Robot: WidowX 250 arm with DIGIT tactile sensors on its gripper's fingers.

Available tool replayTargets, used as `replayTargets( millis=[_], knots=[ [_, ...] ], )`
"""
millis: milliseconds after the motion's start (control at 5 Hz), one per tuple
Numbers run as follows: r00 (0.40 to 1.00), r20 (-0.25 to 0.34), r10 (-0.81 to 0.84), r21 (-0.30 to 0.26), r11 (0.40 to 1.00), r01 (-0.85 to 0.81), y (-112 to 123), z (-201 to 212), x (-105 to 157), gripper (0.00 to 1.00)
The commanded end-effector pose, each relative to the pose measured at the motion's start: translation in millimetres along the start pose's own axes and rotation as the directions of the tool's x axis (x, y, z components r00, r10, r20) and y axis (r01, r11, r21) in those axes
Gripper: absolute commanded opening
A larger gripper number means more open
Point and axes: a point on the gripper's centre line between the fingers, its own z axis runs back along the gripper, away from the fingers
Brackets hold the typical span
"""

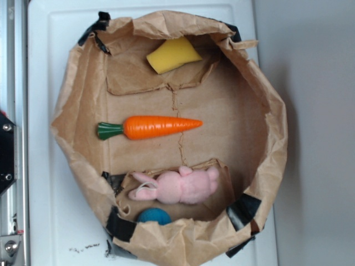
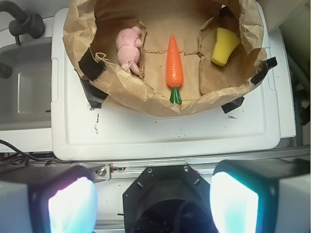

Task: Grab the pink bunny.

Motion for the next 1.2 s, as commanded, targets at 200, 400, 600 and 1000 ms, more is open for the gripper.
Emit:
replayTargets(
  millis=[200, 400, 600, 1000],
  knots=[
    [0.995, 0.024, 0.094, -0.013, 0.996, -0.094, -25, -7, 43, 1.0],
    [0.991, 0.033, 0.127, -0.038, 0.991, -0.126, -38, -21, 93, 1.0],
    [0.968, 0.107, 0.225, -0.012, 0.974, -0.225, -24, -45, 142, 1.0],
    [0.968, 0.107, 0.225, -0.012, 0.974, -0.225, -24, -45, 142, 1.0]
  ],
)
